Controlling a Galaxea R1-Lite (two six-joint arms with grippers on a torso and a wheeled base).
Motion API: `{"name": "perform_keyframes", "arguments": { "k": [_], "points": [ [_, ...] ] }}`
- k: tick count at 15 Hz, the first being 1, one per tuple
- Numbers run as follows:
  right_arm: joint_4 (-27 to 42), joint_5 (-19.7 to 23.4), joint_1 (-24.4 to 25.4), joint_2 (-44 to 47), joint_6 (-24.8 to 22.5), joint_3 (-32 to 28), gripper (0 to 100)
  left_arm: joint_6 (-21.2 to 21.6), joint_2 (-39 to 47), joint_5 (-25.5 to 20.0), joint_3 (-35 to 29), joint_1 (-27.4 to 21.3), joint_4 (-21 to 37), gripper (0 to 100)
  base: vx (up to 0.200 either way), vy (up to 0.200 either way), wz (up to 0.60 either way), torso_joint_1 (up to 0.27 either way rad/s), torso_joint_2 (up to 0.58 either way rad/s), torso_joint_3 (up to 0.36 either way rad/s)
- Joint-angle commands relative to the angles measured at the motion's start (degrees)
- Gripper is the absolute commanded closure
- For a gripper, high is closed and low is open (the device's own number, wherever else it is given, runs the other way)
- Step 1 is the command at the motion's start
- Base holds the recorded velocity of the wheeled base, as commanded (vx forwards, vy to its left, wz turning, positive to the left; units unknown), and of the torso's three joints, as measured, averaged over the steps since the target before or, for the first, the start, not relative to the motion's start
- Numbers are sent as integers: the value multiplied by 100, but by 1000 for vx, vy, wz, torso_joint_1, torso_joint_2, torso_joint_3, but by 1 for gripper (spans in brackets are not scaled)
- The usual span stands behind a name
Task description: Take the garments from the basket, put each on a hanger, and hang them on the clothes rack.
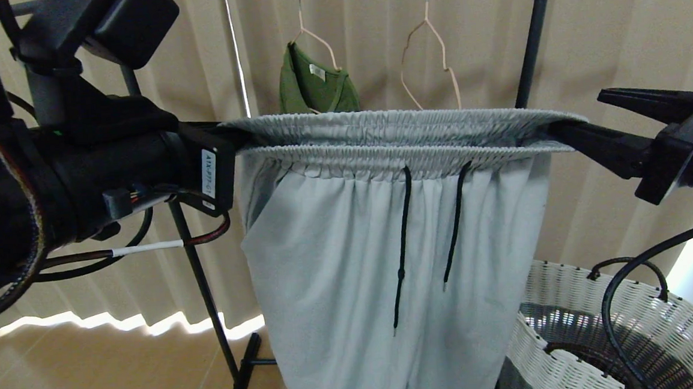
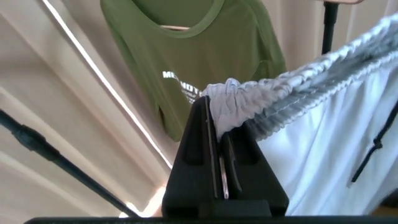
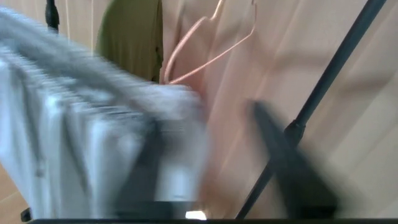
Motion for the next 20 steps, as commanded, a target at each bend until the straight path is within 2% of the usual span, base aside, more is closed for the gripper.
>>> {"name": "perform_keyframes", "arguments": {
  "k": [1,2,4,6,9,14,17,19,20],
  "points": [
    [-14,4,4,17,6,52,0,8,-24,13,70,91,-3,100,0,0,0,0,0,0],
    [-23,4,4,17,6,105,0,16,-24,30,105,188,-3,100,0,0,0,0,0,0],
    [-31,22,4,-27,23,254,0,8,2,355,158,267,-3,100,0,0,0,0,0,0],
    [-304,83,13,-44,23,403,0,-1,28,593,158,276,-3,100,0,0,0,0,0,0],
    [-656,980,-5,-44,32,518,0,-10,72,689,105,276,-12,100,0,0,0,0,0,0],
    [-691,1050,4,-97,41,676,0,-1,169,725,17,724,-91,100,0,0,0,0,0,0],
    [-866,1050,4,-88,41,702,0,-10,178,725,70,733,-100,100,0,0,0,0,0,0],
    [-919,1279,4,-159,23,878,0,-19,169,725,105,803,-100,100,0,0,0,0,0,0],
    [-875,1252,-5,-211,14,931,0,-19,151,725,158,830,-109,100,0,0,0,0,0,0]
  ]
}}
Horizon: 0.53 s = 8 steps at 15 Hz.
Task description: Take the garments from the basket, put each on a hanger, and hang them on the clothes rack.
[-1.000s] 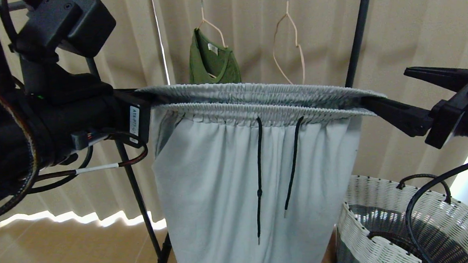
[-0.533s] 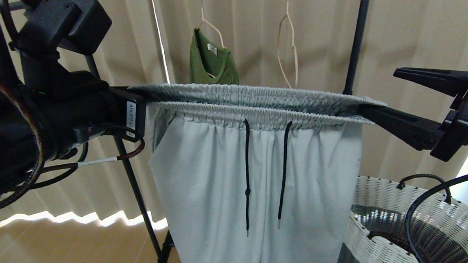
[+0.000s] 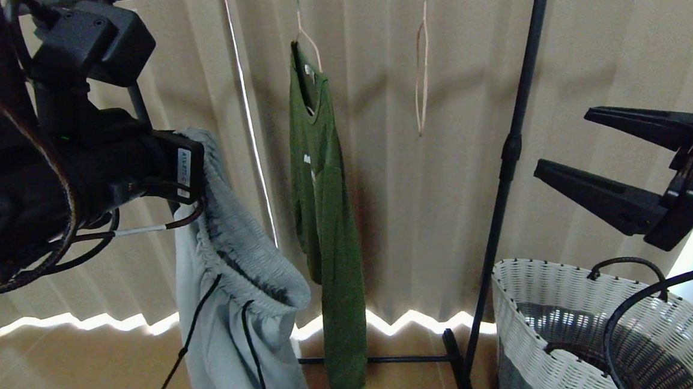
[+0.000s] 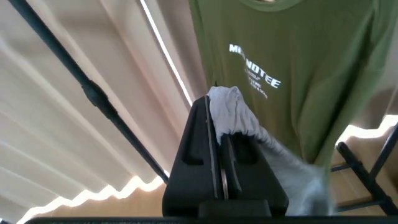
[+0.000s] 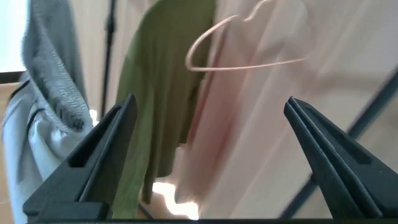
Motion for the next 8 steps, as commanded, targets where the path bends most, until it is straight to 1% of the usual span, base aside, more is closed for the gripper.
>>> {"name": "perform_keyframes", "arguments": {
  "k": [1,3,4,5,6,7,8],
  "points": [
    [65,-58,-100,-86,-24,235,0,8,-116,-8,229,144,-5,100,0,0,0,0,0,0],
    [364,-216,-513,-78,-33,305,0,8,-389,-34,554,284,-32,100,0,0,0,0,0,0],
    [364,-216,-513,-78,-33,305,0,17,-582,-34,765,364,-40,100,0,0,0,0,0,0],
    [891,-480,-830,-104,-33,314,0,17,-696,-43,871,399,-40,100,0,0,0,0,0,0],
    [1164,-779,-865,-165,-33,393,0,26,-934,-70,1108,487,-40,100,0,0,0,0,0,0],
    [1181,-1069,-865,-209,-33,577,0,26,-1197,-87,1328,548,-40,100,0,0,0,0,0,0],
    [1155,-1130,-865,-209,-42,665,0,26,-1303,-96,1416,574,-40,100,0,0,0,0,0,0]
  ]
}}
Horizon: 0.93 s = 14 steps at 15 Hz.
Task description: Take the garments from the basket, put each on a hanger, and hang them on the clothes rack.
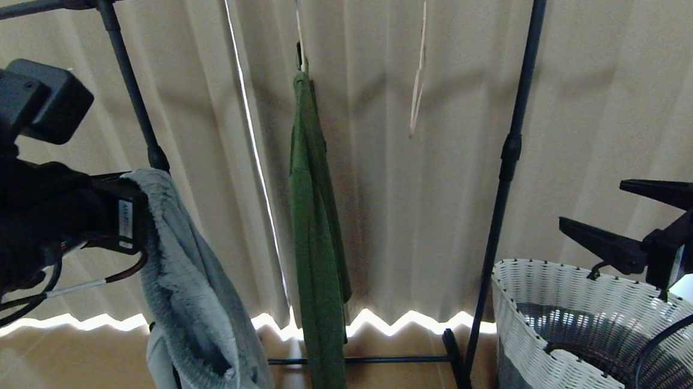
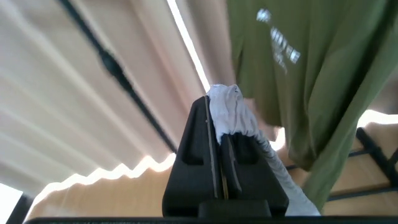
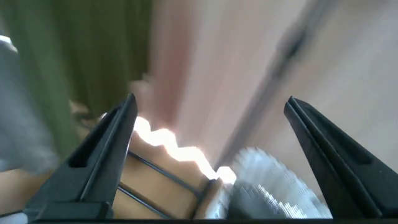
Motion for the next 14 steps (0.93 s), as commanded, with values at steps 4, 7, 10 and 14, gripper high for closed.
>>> {"name": "perform_keyframes", "arguments": {
  "k": [4,7,10,14],
  "points": [
    [-996,-75,-51,-165,-6,897,0,22,-1048,-408,624,329,5,100,0,0,0,0,0,0],
    [-1453,-75,-51,-121,-6,1319,0,30,-1057,-425,712,329,-4,100,0,0,0,0,0,0],
    [-1849,-84,-209,-174,20,1741,0,57,-1039,-425,844,329,5,100,0,0,0,0,0,0],
    [-2253,-57,-306,-130,29,2057,0,109,-1057,-425,861,311,5,100,0,0,0,0,0,0]
  ]
}}
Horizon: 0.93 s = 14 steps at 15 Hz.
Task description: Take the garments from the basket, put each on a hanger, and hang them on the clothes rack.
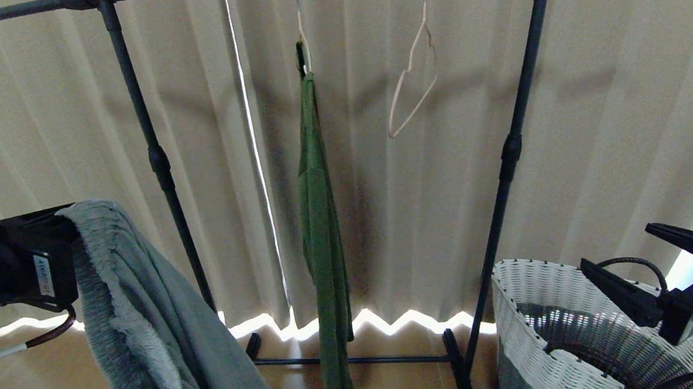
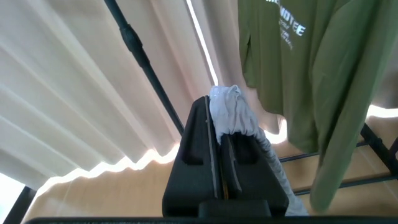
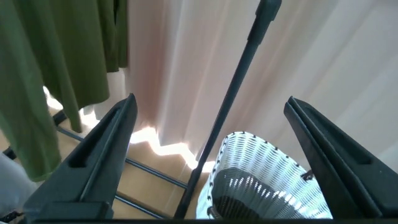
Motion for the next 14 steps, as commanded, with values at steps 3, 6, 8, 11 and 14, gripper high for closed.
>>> {"name": "perform_keyframes", "arguments": {
  "k": [3,6,8,11,14],
  "points": [
    [-7,6,-19,6,-1,48,0,15,34,2,0,-5,-6,100,0,0,0,0,0,0],
    [-7,-3,-19,-12,-1,48,0,50,43,2,71,-14,-6,100,0,0,0,0,0,0],
    [-7,-3,-19,-3,-1,39,0,138,25,2,141,-14,-6,100,0,0,0,83,-222,-107],
    [-15,-3,-19,-12,-1,48,0,208,43,2,220,-5,-6,100,0,0,0,167,-170,-242],
    [-7,-12,-19,-12,-10,65,0,208,25,2,273,12,-6,100,0,0,0,163,-621,-243]
  ]
}}
